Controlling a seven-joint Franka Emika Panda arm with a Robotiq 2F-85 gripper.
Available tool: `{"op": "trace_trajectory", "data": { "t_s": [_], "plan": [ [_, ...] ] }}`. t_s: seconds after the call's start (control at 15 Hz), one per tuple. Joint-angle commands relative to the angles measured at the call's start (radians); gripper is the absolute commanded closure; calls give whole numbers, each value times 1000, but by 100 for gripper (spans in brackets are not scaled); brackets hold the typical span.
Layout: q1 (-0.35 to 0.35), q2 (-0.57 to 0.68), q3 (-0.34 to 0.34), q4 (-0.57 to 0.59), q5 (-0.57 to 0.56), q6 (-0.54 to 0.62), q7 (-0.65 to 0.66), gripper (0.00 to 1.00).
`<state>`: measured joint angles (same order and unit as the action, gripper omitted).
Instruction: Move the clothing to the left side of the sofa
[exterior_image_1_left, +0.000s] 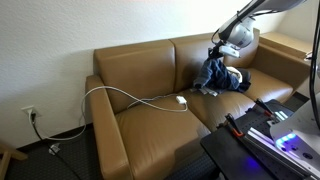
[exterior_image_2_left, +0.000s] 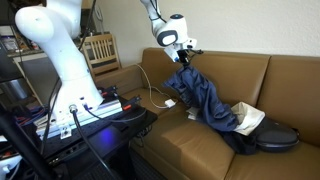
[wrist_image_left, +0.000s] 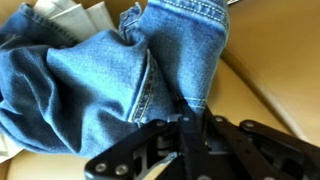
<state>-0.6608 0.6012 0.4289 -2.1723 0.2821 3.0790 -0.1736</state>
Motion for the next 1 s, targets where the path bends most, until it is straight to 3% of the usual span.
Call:
{"op": "trace_trajectory", "data": {
  "t_s": [0.0, 0.27, 0.6, 0.67, 0.87, 0.93],
  "plan": [
    [8, -40, 162, -73, -8, 14, -30, 97],
    [44, -46, 352, -97, -29, 26, -25, 97],
    [107, -21, 579, -42, -80, 70, -3, 97],
    [101, -7, 516, -59, -84, 46, 17, 89],
    [130, -16, 572, -48, -90, 59, 28, 89],
    [129, -16, 571, -47, -90, 59, 28, 97]
  ]
}}
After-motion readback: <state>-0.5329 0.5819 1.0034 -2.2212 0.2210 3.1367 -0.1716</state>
